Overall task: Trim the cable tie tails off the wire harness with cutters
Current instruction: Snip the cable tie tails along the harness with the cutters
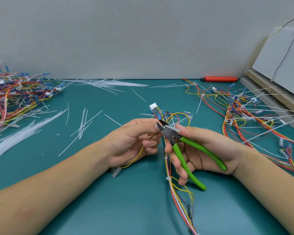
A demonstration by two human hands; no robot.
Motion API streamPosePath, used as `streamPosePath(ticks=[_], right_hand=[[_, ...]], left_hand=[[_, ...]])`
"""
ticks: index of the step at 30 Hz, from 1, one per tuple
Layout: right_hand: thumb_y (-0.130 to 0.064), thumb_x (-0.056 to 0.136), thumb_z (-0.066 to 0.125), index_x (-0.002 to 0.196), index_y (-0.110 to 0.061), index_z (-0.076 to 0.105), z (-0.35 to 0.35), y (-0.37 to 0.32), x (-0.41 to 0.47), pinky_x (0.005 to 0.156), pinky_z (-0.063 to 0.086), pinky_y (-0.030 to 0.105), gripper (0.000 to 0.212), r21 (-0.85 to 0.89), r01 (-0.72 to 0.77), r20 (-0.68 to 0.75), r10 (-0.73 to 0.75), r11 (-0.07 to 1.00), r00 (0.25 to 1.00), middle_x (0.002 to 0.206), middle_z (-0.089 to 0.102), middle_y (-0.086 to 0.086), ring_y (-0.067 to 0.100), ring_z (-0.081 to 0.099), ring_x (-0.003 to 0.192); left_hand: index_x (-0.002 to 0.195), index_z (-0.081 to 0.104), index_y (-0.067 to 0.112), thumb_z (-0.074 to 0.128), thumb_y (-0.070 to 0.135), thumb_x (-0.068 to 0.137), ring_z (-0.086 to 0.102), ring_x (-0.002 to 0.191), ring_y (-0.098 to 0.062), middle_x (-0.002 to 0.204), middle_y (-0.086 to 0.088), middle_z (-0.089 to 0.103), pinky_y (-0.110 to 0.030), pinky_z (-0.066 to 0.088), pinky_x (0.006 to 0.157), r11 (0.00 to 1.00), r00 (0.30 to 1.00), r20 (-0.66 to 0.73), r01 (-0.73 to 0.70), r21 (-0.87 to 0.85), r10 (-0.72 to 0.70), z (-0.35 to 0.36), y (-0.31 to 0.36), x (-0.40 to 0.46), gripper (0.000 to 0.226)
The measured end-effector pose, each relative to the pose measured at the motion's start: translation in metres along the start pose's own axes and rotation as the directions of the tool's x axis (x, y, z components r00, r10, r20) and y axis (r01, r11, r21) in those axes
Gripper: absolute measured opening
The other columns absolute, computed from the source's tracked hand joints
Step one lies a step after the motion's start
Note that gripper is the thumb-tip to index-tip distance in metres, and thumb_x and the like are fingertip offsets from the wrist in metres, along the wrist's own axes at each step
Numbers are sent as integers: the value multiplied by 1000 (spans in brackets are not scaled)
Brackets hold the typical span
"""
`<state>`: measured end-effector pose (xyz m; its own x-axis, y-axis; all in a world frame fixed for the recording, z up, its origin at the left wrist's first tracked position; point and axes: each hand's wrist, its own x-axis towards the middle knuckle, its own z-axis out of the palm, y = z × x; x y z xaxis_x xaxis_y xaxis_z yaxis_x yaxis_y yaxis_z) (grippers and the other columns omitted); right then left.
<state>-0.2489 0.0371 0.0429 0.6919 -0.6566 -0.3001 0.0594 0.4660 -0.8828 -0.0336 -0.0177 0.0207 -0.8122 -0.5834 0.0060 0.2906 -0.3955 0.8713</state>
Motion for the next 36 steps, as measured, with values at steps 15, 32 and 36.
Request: streamPosePath(ticks=[15, 32, 36], right_hand=[[-64, 98, 54, 89, -19, 61, 12, -1, 3, 53, 53, 32, 46, -77, 24, -71, -30, 997, 997, 69, 48, 5, 18, 45, 48], [-60, 91, 66, 104, -9, 71, 1, -1, -1, 75, 62, 48, 53, -45, 4, -24, -5, 999, 1000, 85, 68, 17, 33, 71, 68], [-60, 91, 67, 103, -10, 70, 2, -1, -1, 72, 61, 47, 51, -40, 8, -22, -9, 999, 1000, 82, 66, 15, 31, 69, 66]], left_hand=[[69, 71, 25, 65, 22, 88, 30, 52, -3, 56, 16, 49, -24, 23, 59, 999, 999, 33, -24, 45, 22, 4, 3, -2, 20], [74, 72, 23, 49, 14, 98, 23, 54, -8, 58, 16, 48, -24, 25, 57, 999, 1000, 13, -17, 52, 17, 6, 1, -1, 35], [79, 73, 22, 52, 18, 96, 31, 51, -2, 59, 16, 48, -24, 25, 57, 999, 1000, 14, -8, 36, 8, 5, 1, 0, 28]])
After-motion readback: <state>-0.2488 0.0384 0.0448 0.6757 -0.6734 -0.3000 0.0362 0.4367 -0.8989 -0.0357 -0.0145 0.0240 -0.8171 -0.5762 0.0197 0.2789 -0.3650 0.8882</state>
